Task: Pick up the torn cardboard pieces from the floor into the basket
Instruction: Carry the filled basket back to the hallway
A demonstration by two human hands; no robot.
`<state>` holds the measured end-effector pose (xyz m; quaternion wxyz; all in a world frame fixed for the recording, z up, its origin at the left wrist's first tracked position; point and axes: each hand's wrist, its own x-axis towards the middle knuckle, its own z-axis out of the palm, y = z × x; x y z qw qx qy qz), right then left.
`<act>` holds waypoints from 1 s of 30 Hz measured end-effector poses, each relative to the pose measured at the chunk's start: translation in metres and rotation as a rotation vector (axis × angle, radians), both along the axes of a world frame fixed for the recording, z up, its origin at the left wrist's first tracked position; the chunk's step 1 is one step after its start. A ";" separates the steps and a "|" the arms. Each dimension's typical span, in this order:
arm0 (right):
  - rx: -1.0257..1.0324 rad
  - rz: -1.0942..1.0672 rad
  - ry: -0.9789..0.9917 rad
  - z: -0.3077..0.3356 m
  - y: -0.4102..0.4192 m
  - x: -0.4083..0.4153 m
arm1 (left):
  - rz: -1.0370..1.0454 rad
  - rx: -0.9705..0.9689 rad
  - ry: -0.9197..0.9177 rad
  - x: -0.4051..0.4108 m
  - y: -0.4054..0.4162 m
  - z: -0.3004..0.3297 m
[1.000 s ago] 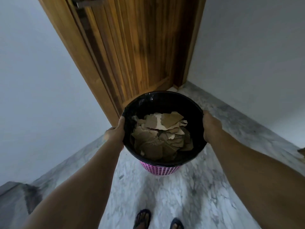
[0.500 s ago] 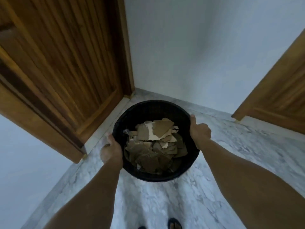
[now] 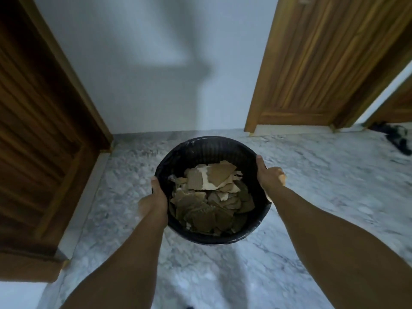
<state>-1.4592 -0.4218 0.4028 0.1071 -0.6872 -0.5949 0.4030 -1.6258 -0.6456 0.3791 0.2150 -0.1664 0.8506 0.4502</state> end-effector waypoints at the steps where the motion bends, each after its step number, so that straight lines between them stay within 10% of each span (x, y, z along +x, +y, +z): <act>1: -0.009 -0.026 -0.014 -0.001 0.004 0.015 | -0.037 -0.017 -0.016 0.010 0.008 0.002; 14: 0.020 -0.028 -0.239 0.010 0.090 0.256 | -0.383 0.020 -0.074 0.181 0.157 0.013; 30: 0.059 -0.540 -0.114 0.012 0.158 0.549 | -0.760 0.090 -0.073 0.423 0.340 0.019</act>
